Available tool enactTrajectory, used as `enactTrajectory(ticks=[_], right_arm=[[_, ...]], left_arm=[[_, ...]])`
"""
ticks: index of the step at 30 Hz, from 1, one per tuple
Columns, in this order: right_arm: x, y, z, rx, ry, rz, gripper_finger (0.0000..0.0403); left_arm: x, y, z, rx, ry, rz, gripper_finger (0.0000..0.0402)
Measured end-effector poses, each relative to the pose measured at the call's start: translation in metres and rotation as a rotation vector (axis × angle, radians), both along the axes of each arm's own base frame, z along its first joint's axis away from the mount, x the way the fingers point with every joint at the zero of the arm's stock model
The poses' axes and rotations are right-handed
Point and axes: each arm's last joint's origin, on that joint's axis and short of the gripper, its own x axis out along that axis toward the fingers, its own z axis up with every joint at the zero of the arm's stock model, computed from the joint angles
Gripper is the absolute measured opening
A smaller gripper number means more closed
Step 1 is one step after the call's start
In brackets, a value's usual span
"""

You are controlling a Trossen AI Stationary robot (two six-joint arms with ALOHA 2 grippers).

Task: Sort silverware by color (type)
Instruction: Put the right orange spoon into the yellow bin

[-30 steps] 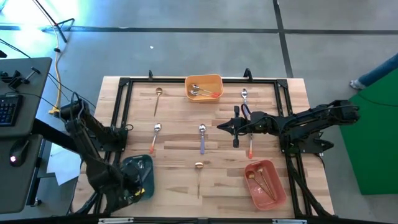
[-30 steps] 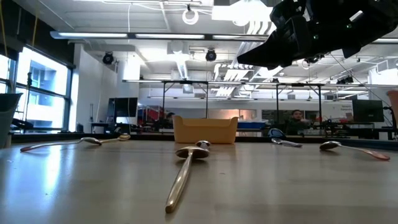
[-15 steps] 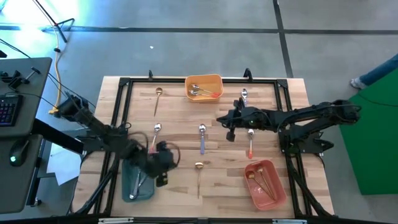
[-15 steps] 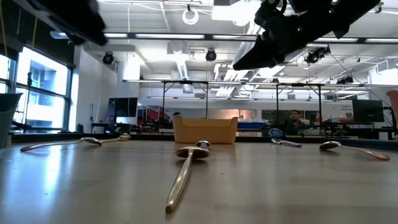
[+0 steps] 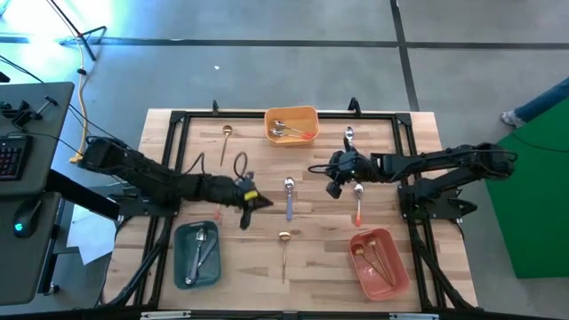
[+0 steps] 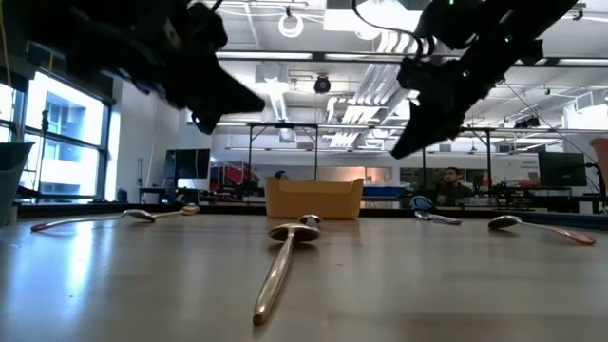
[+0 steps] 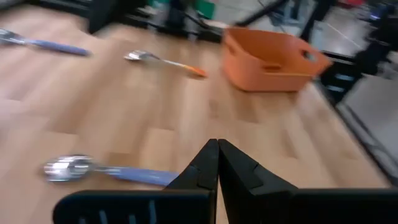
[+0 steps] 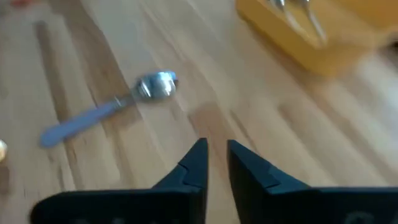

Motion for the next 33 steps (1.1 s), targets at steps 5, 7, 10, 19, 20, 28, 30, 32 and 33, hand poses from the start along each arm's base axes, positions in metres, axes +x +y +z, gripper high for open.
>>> enactTrajectory(ticks=[5, 7, 10, 19, 20, 28, 30, 32, 33], right_arm=[[-0.016, 0.003, -0.011, 0.197, 0.166, -0.137, 0.0097], [-0.022, 0.006, -0.014, 0.269, 0.231, -0.195, 0.0116], [-0.032, 0.013, -0.018, 0.371, 0.321, -0.291, 0.0135], [-0.049, 0.032, -0.023, 0.529, 0.44, -0.561, 0.0145], [-0.05, 0.032, -0.023, 0.523, 0.437, -0.587, 0.0145], [-0.05, 0.029, -0.023, 0.526, 0.386, -0.704, 0.0145], [-0.05, 0.027, -0.024, 0.532, 0.382, -0.721, 0.0145], [-0.049, 0.026, -0.026, 0.542, 0.385, -0.76, 0.0145], [-0.049, 0.026, -0.028, 0.549, 0.394, -0.773, 0.0145]], left_arm=[[-0.017, 0.037, -0.017, 0.0, -0.064, 0.113, 0.0], [-0.024, 0.048, -0.02, -0.019, -0.103, 0.123, 0.0], [-0.034, 0.062, -0.025, -0.026, -0.143, 0.145, 0.0], [-0.052, 0.091, -0.034, -0.008, -0.136, 0.296, 0.0], [-0.053, 0.094, -0.034, -0.006, -0.14, 0.31, 0.0], [-0.065, 0.11, -0.039, 0.016, -0.13, 0.397, 0.0], [-0.067, 0.113, -0.041, 0.017, -0.121, 0.416, 0.0], [-0.068, 0.116, -0.041, 0.017, -0.12, 0.429, 0.0], [-0.068, 0.117, -0.041, 0.016, -0.119, 0.43, 0.0]])
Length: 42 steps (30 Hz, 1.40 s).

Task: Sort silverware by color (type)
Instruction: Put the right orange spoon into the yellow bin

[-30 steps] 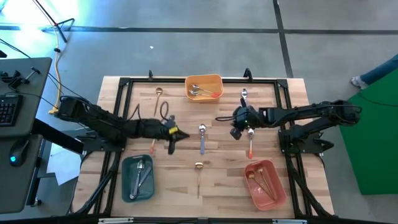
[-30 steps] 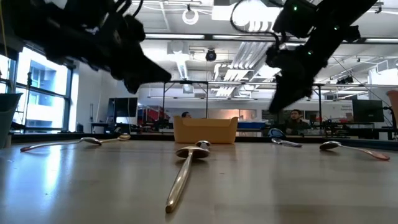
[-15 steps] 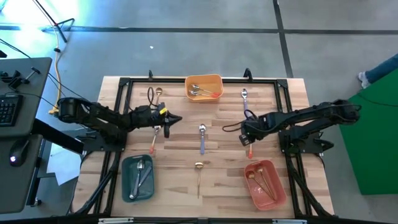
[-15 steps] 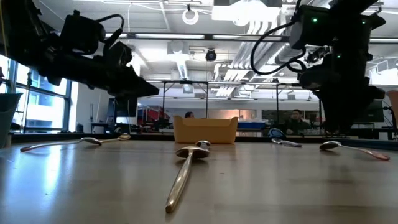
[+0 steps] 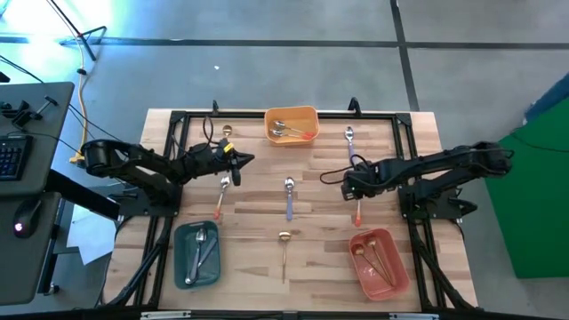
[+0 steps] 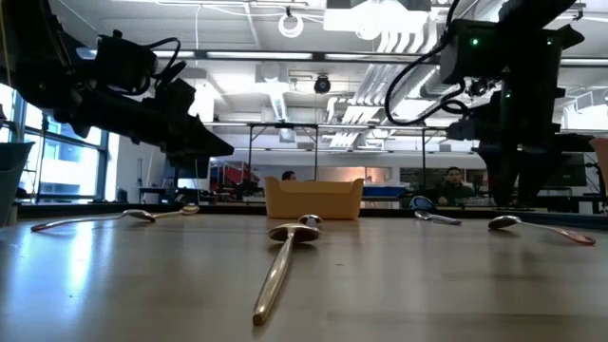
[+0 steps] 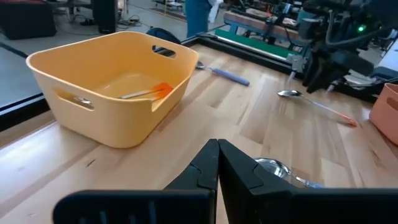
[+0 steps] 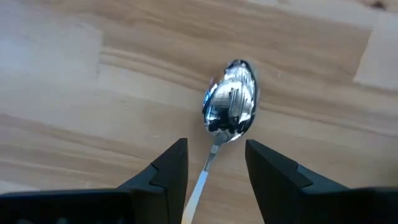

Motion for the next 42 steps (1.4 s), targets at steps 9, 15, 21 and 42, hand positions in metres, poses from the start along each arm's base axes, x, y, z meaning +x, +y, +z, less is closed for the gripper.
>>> enactTrajectory(ticks=[9, 15, 21, 42], right_arm=[[0.016, 0.003, -0.029, 0.025, 0.078, -0.024, 0.0143], [0.021, -0.008, -0.035, 0.055, 0.079, 0.05, 0.0102], [0.033, -0.02, -0.026, -0.017, 0.06, 0.263, 0.001], [0.168, -0.198, 0.113, -0.665, -0.064, 1.116, 0.0001]], left_arm=[[-0.001, 0.002, 0.0, -0.002, 0.0, 0.003, 0.0], [-0.001, 0.002, 0.0, -0.022, -0.005, 0.006, 0.0], [-0.002, 0.003, -0.002, 0.01, 0.023, 0.012, 0.0], [-0.013, 0.025, -0.003, -0.037, 0.015, 0.141, 0.0]])
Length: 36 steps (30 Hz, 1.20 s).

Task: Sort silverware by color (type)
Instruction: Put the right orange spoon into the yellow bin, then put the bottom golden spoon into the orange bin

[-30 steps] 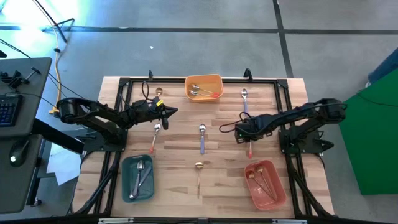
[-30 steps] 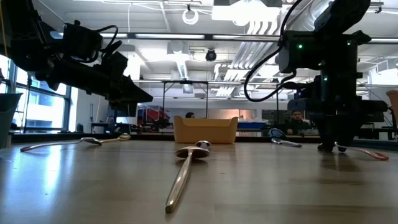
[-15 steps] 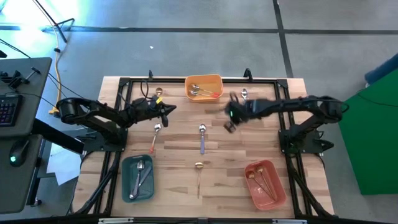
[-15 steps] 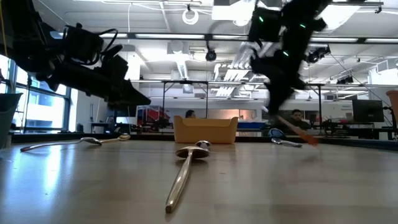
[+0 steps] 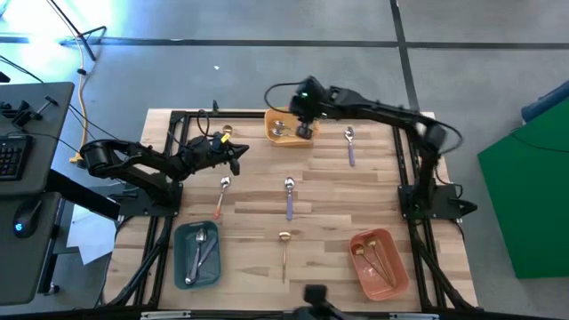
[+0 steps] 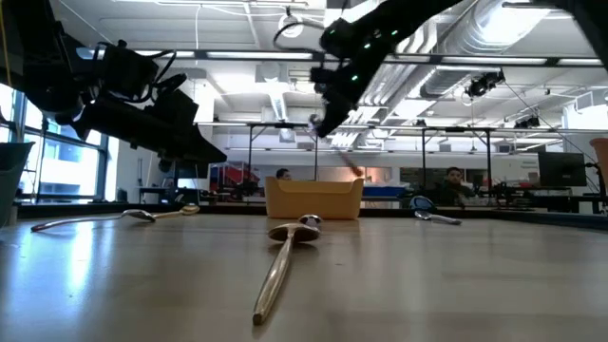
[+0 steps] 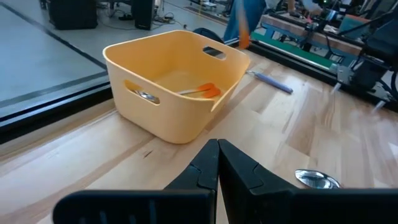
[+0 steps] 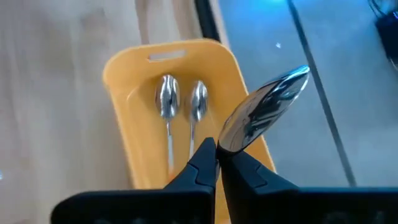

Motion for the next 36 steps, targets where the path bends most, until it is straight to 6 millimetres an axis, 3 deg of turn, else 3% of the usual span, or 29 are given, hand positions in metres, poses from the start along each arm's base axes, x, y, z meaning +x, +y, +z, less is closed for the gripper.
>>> enactTrajectory(ticks=[8, 14, 19, 25, 30, 33, 36], right_arm=[[0.048, -0.041, -0.047, 0.044, 0.185, 0.169, 0.0001], [0.06, -0.051, -0.084, 0.1, 0.286, 0.242, 0.0001], [0.063, -0.052, -0.098, 0.13, 0.31, 0.248, 0.0003], [0.065, -0.049, -0.097, 0.139, 0.292, 0.231, 0.0063], [0.064, -0.038, -0.078, 0.113, 0.299, 0.21, 0.0116], [0.059, -0.027, -0.058, 0.097, 0.316, 0.192, 0.0111], [0.05, -0.015, -0.034, 0.12, 0.309, 0.15, 0.0081]], left_arm=[[-0.001, 0.001, -0.001, -0.004, 0.007, 0.009, 0.0], [-0.003, 0.004, -0.003, -0.016, 0.025, 0.026, 0.0], [-0.003, 0.004, -0.003, -0.018, 0.024, 0.021, 0.0], [-0.003, 0.003, -0.004, -0.036, 0.033, 0.016, 0.0], [-0.003, 0.003, -0.004, -0.049, 0.026, 0.023, 0.0], [-0.003, 0.003, -0.004, -0.048, 0.027, 0.024, 0.0], [-0.003, 0.003, -0.004, -0.03, 0.038, 0.018, 0.0]])
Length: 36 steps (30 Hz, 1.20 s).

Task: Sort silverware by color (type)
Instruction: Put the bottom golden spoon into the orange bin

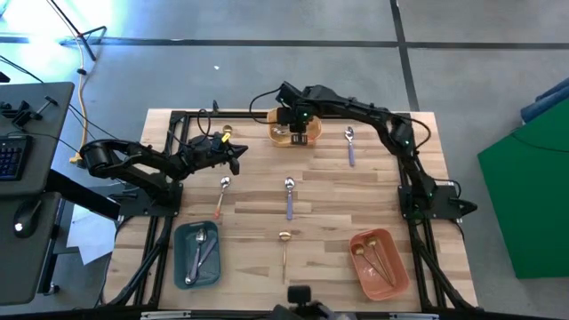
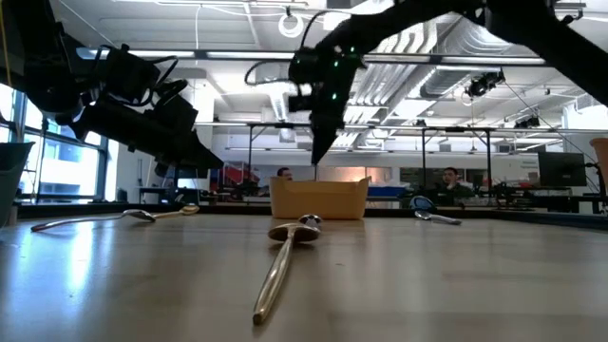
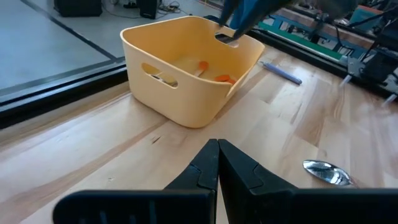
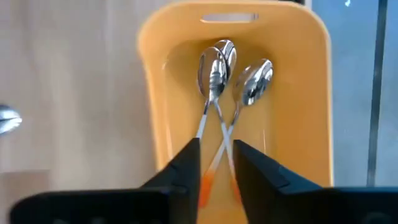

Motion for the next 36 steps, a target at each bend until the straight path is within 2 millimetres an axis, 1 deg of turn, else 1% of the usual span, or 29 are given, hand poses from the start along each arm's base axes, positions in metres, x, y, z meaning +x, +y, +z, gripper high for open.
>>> enactTrajectory(ticks=[3, 5, 6, 8, 11, 14, 17, 20, 24, 27, 31, 36], right_arm=[[-0.009, 0.01, 0.018, 0.031, -0.029, -0.042, 0.0036], [-0.014, 0.019, 0.021, 0.082, -0.047, -0.064, 0.0011], [-0.015, 0.023, 0.02, 0.107, -0.062, -0.075, 0.0006], [-0.017, 0.034, 0.014, 0.153, -0.087, -0.096, 0.001], [-0.017, 0.057, -0.007, 0.189, -0.145, -0.111, 0.0004], [-0.02, 0.084, -0.028, 0.216, -0.236, -0.152, 0.0003], [-0.025, 0.114, -0.04, 0.27, -0.323, -0.222, 0.0001], [-0.031, 0.145, -0.047, 0.307, -0.319, -0.33, 0.0001], [-0.038, 0.188, -0.048, 0.346, -0.259, -0.427, 0.0001], [-0.041, 0.217, -0.045, 0.454, -0.161, -0.465, 0.0], [-0.04, 0.252, -0.038, 0.553, -0.156, -0.535, 0.0001], [-0.04, 0.294, -0.035, 0.656, -0.197, -0.659, 0.0001]], left_arm=[[0.0, 0.0, 0.0, 0.009, 0.005, -0.002, 0.0], [0.0, 0.0, 0.0, 0.01, 0.006, -0.002, 0.0], [0.0, 0.0, 0.0, 0.014, 0.009, -0.003, 0.0], [0.0, 0.0, 0.0, 0.031, 0.019, -0.011, 0.0], [0.0, 0.0, 0.0, 0.057, 0.033, -0.033, 0.0], [0.0, -0.001, 0.0, 0.063, 0.036, -0.043, 0.0], [0.0, -0.001, 0.0, 0.063, 0.036, -0.044, 0.0], [0.001, -0.002, -0.002, 0.048, 0.053, -0.057, 0.0], [0.001, -0.006, -0.008, 0.043, 0.114, -0.106, 0.0], [0.002, -0.008, -0.007, 0.065, 0.123, -0.121, 0.0], [0.002, -0.008, -0.006, 0.066, 0.111, -0.12, 0.0], [0.002, -0.008, -0.007, 0.078, 0.13, -0.134, 0.0]])
